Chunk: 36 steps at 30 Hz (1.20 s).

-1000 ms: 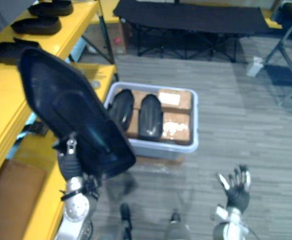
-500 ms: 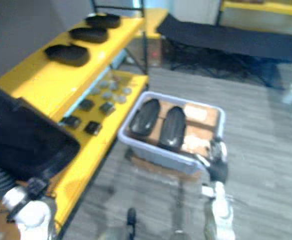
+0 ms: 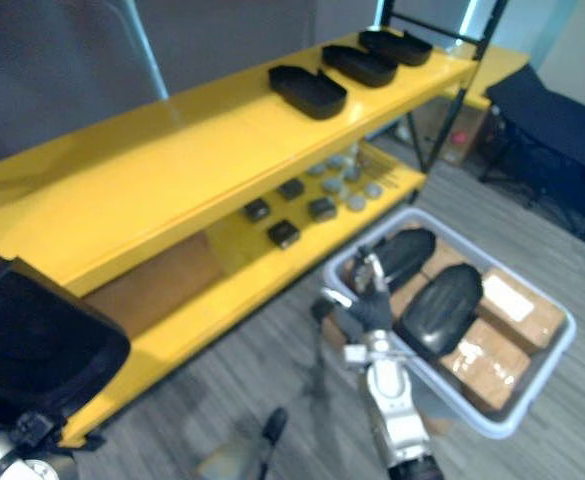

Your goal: Walk over and take plastic housings, then place them on the shelf

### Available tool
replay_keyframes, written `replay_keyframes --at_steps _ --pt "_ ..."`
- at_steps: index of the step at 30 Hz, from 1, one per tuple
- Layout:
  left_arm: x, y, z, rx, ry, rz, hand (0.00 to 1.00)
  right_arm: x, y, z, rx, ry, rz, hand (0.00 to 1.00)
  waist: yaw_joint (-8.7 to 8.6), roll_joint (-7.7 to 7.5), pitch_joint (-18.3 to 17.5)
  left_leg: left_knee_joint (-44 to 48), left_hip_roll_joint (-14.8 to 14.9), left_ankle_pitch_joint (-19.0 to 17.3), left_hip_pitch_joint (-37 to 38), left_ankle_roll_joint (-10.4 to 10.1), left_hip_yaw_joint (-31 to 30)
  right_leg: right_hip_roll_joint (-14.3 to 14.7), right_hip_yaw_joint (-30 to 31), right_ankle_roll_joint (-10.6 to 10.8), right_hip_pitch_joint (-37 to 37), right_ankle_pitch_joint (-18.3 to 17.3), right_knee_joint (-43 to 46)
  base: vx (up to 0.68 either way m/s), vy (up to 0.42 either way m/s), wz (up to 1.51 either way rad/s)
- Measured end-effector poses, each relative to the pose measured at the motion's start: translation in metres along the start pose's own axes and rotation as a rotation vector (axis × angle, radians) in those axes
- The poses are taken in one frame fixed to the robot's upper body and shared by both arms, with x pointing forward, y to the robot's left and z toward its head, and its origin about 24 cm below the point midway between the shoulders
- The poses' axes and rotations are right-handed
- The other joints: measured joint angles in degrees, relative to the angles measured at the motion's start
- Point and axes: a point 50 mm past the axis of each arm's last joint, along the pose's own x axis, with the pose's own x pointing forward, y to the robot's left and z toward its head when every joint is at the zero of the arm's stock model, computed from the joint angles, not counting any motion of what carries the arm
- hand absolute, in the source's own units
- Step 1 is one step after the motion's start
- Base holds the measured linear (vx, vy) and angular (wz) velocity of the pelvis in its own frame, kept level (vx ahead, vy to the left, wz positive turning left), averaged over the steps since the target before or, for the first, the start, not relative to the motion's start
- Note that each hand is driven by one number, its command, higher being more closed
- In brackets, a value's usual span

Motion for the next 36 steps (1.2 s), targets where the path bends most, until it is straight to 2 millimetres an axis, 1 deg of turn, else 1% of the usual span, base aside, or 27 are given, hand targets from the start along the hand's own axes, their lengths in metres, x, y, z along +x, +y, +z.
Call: replay_keyframes --at_steps 2,4,5,6,7,8,9,10,12,14,15,17,20,21,22,23,24,25,26,27,28,29,30,32,33,35,36 --pt "0.0 0.001 -0.003 -0.02 0.022 0.008 1.0 -0.005 -0.006 -0.003 -0.009 0.017 0.009 0.0 -1.06 -0.12 -0.06 0.14 0.29 0.12 0.0 -0.17 -0.05 0.41 -0.03 0.38 -0.14 -0.23 0.45 -0.09 -0.063 -0.06" --pt "-0.001 0.002 -0.006 -0.026 0.042 0.01 1.0 -0.009 -0.01 -0.005 -0.014 0.027 0.009 0.0 -1.31 -0.11 -0.04 0.65 0.49 0.11 -0.36 -0.16 -0.02 0.77 -0.18 0.55 -0.13 -0.33 0.7 -0.07 -0.059 0.09" --pt "-0.002 0.0 -0.01 -0.045 0.068 0.003 1.0 -0.013 -0.014 -0.006 -0.017 0.037 -0.001 0.0 -1.48 -0.14 -0.01 1.93 0.53 -0.21 -1.68 0.28 0.48 1.06 -1.24 0.65 0.08 -0.33 0.62 -0.08 -0.08 0.64" --pt "-0.005 -0.004 -0.014 -0.067 0.092 -0.022 1.0 -0.017 -0.02 -0.008 -0.023 0.05 -0.02 0.0 -2.57 -0.23 0.09 4.37 1.29 -1.01 -3.96 1.46 4.88 1.51 -4.05 1.08 0.93 -0.02 -0.1 -0.07 -0.078 1.07" --pt "-0.006 -0.009 -0.017 -0.076 0.104 -0.045 1.0 -0.021 -0.025 -0.01 -0.028 0.059 -0.042 0.0 -3.36 -0.21 0.36 6.28 2.13 -1.02 -5.25 1.79 8.15 1.84 -6.45 1.62 1.94 0.31 -0.24 -0.02 -0.039 1.15" --pt "-0.006 -0.012 -0.019 -0.083 0.112 -0.06 1.0 -0.023 -0.028 -0.01 -0.032 0.065 -0.054 0.0 -3.59 -0.22 0.75 7.21 2.43 -0.79 -5.71 1.87 9.26 2.06 -7.4 1.66 2.76 0.34 -0.16 0.01 -0.013 0.83" --pt "-0.008 -0.016 -0.022 -0.109 0.139 -0.076 1.0 -0.026 -0.031 -0.011 -0.042 0.074 -0.059 0.0 -2.67 -0.36 1.4 7.76 2.25 -0.47 -5.74 1.38 9.06 2.04 -7.62 1.66 3.26 0.33 -0.2 0.01 0.003 0.38" --pt "-0.011 -0.015 -0.023 -0.115 0.155 -0.074 1.0 -0.024 -0.031 -0.01 -0.05 0.066 -0.05 0.0 -2.02 -0.37 1.71 7.68 2.23 -0.67 -5.78 1.63 9.15 2.04 -7.13 1.38 3.17 0.09 -0.15 0.0 0.011 0.12" --pt "-0.012 -0.013 -0.024 -0.107 0.16 -0.072 1.0 -0.021 -0.029 -0.005 -0.06 0.039 -0.022 0.0 -1.75 -0.14 2.09 7.62 2.4 -0.96 -5.69 1.56 9.44 1.91 -5.71 0.69 2.64 -0.6 0.16 -0.04 0.015 -0.08" --pt "-0.011 -0.015 -0.023 -0.113 0.153 -0.079 1.0 -0.02 -0.026 0.002 -0.052 -0.003 0.014 0.0 -1.69 0.38 2.72 7.79 2.31 -0.96 -5.77 1.57 9.92 1.79 -4.17 0.84 1.77 -1.6 1.13 -0.08 0.029 -0.12" --pt "-0.01 -0.018 -0.022 -0.116 0.141 -0.093 1.0 -0.018 -0.026 0.004 -0.05 -0.023 0.028 0.0 -1.68 0.64 3.12 8.07 2.41 -0.96 -5.95 1.57 10.1 1.92 -2.95 0.59 1.04 -2.05 2.07 -0.1 0.017 -0.08" --pt "-0.008 -0.027 -0.019 -0.141 0.11 -0.129 1.0 -0.016 -0.026 0.008 -0.067 -0.049 0.048 0.0 -1.93 0.75 3.92 8.27 2.5 -0.92 -6.6 1.62 9.99 1.8 -2.82 0.35 -0.12 -2.62 3.48 -0.07 0.0 0.02" --pt "-0.001 -0.039 -0.012 -0.156 0.039 -0.199 1.0 -0.016 -0.028 0.012 -0.097 -0.082 0.027 0.0 -2.88 0.24 4.23 8.67 1.75 -0.51 -8.99 1.81 8.84 1.4 -1.54 0.22 -3.39 -4.88 7.41 -0.04 -0.016 0.33" --pt "0.005 -0.052 -0.007 -0.177 -0.004 -0.283 1.0 -0.018 -0.033 0.014 -0.118 -0.097 -0.003 0.0 -4.47 -0.22 4.67 8.87 -0.46 -0.26 -9.85 2.12 6.54 1.73 2.7 -0.59 -5.03 -7.42 11.25 -0.01 -0.039 0.66" --pt "0.006 -0.056 -0.006 -0.183 -0.013 -0.303 1.0 -0.019 -0.035 0.014 -0.122 -0.098 -0.012 0.0 -4.93 -0.29 4.71 8.91 -1.12 -0.21 -9.98 2.21 5.75 1.92 3.81 -0.84 -5.3 -7.73 11.84 0.0 -0.064 1.18" --pt "0.009 -0.069 -0.002 -0.21 -0.043 -0.377 1.0 -0.023 -0.043 0.015 -0.139 -0.1 -0.052 0.0 -6.7 -0.06 4.91 8.34 -3.06 0.16 -9.94 2.73 3.1 2.19 8.26 -1.56 -5.68 -8.39 14.05 0.03 -0.012 1.22" --pt "0.013 -0.08 0.003 -0.232 -0.082 -0.435 1.0 -0.025 -0.051 0.017 -0.163 -0.109 -0.077 0.0 -7.68 0.43 5.46 7.5 -3.73 0.13 -9.83 2.72 2.07 2.47 10.74 -1.67 -6.39 -8.33 15.76 0.03 -0.01 1.21" --pt "0.014 -0.086 0.006 -0.241 -0.103 -0.458 1.0 -0.026 -0.054 0.019 -0.176 -0.115 -0.088 0.0 -7.69 0.59 5.64 6.68 -3.72 0.08 -9.82 2.67 2.12 2.53 11.08 -1.98 -6.77 -8.16 16.31 0.04 0.026 0.77" --pt "0.019 -0.095 0.012 -0.256 -0.15 -0.492 1.0 -0.026 -0.059 0.023 -0.201 -0.136 -0.099 0.0 -7.76 -0.06 6.23 6.54 -3.66 -1.24 -10.34 2.97 3.77 1.71 11.06 -2.67 -6.78 -8.1 15.09 0.04 0.026 0.34" --pt "0.022 -0.098 0.016 -0.264 -0.184 -0.5 1.0 -0.023 -0.06 0.028 -0.218 -0.169 -0.094 0.0 -7.72 -0.71 7.21 13.96 -4.33 -2.83 -13.42 5.48 5.63 1.02 10.94 -3.35 -6.4 -9.13 13.71 0.06 0.006 0.11" --pt "0.024 -0.1 0.019 -0.271 -0.201 -0.5 1.0 -0.017 -0.061 0.039 -0.245 -0.223 -0.077 0.0 -7.34 0.82 8.74 19.13 -3.33 -5.39 -15.06 3.5 6.74 2.41 11.12 -2.49 -6.09 -9.7 13.38 0.04 -0.012 -0.02" --pt "0.025 -0.1 0.017 -0.265 -0.199 -0.502 1.0 -0.015 -0.061 0.043 -0.251 -0.244 -0.074 0.0 -7.74 0.77 9.51 18.89 -3.35 -5.1 -14.9 3.16 6.51 2.2 11.45 -2.38 -6.25 -9.76 13.53 0.01 0.004 -0.16" --pt "0.026 -0.102 0.016 -0.256 -0.196 -0.502 1.0 -0.008 -0.059 0.05 -0.263 -0.283 -0.056 0.0 -7.87 0.63 9.7 16.8 -3.28 -4.12 -14.84 3.65 7.05 1.89 12.94 -1.7 -7.84 -9.01 13.6 -0.01 0.036 -0.15" --pt "0.026 -0.101 0.015 -0.249 -0.19 -0.494 1.0 0.0 -0.057 0.058 -0.266 -0.324 -0.046 0.0 -7.89 0.68 10.49 16.24 -3.12 -3.89 -14.67 3.93 7.77 1.75 13.89 -1.32 -8.11 -8.46 13.59 0.01 0.069 -0.23" --pt "0.027 -0.101 0.015 -0.243 -0.19 -0.483 1.0 0.004 -0.057 0.065 -0.266 -0.358 -0.048 0.0 -8.01 0.96 11.43 16.18 -2.99 -3.89 -14.43 4.0 8.19 1.64 14.27 -1.44 -8.51 -8.09 14.09 0.0 0.062 -0.17" --pt "0.028 -0.1 0.016 -0.229 -0.203 -0.461 1.0 0.009 -0.055 0.072 -0.265 -0.395 -0.045 0.0 -7.84 1.01 12.34 16.1 -2.69 -4.13 -14.58 4.01 9.1 1.43 15.47 -1.46 -9.84 -8.06 15.43 -0.05 0.051 -0.21" --pt "0.029 -0.1 0.015 -0.225 -0.2 -0.444 1.0 0.011 -0.054 0.076 -0.265 -0.413 -0.046 0.0 -7.88 1.35 13.07 16.13 -2.62 -4.13 -14.67 4.0 9.25 1.42 15.75 -1.47 -10.14 -8.07 16.01 -0.04 0.029 -0.17"
